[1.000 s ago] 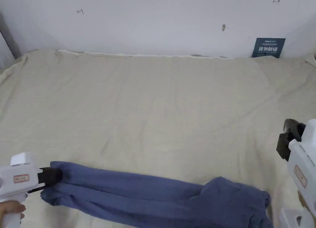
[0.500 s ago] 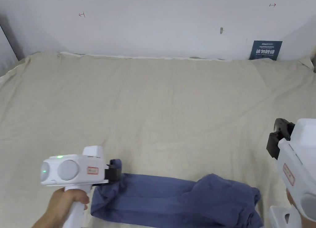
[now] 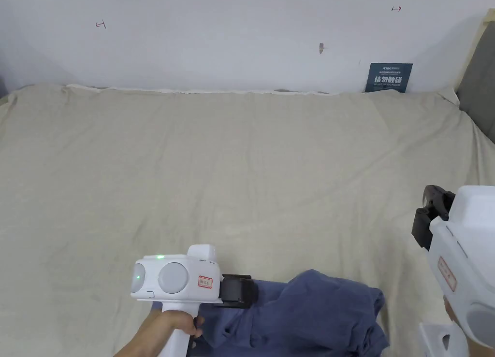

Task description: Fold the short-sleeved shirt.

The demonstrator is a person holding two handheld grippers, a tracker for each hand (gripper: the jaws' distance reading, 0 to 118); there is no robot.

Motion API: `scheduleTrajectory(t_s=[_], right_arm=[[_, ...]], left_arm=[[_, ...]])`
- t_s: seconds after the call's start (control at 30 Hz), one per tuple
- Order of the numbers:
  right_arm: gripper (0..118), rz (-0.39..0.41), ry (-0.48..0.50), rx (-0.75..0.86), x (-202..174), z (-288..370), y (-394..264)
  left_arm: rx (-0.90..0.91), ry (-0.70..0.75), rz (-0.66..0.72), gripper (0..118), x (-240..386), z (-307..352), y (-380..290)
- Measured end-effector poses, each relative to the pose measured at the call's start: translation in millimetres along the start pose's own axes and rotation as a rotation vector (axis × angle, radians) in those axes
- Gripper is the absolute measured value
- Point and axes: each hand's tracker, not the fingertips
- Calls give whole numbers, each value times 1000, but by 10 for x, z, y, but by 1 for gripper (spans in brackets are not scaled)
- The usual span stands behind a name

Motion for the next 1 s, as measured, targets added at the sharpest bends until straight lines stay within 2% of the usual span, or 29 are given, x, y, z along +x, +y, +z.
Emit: scheduleTrajectory(t_s=[0.1,0.2,0.27,0.33,0.4,0.43,0.7,1.0], right_arm=[[2,-1,-4,-3,10,2,-3],[2,-6,-4,-3,22,6,1],[2,-7,-1,-3,18,13,9],[2,-4,0,-2,18,16,14],[2,-4,2,-1,17,20,16],[2,-5,1,-1,19,22,17],[2,-14,2,-9,32,30,-5],[2,-30,-1,-42,114,9,-71]], left_arm=[[54,-7,-5,113,-9,183,22],[208,46,10,106,-79,452,18],[301,79,18,93,-173,603,-6],[364,125,17,71,-243,713,-46],[397,180,-2,15,-314,742,-98],[391,211,-10,1,-343,726,-111],[271,251,-55,1,-353,256,-391],[120,148,-163,1,226,-434,-726]])
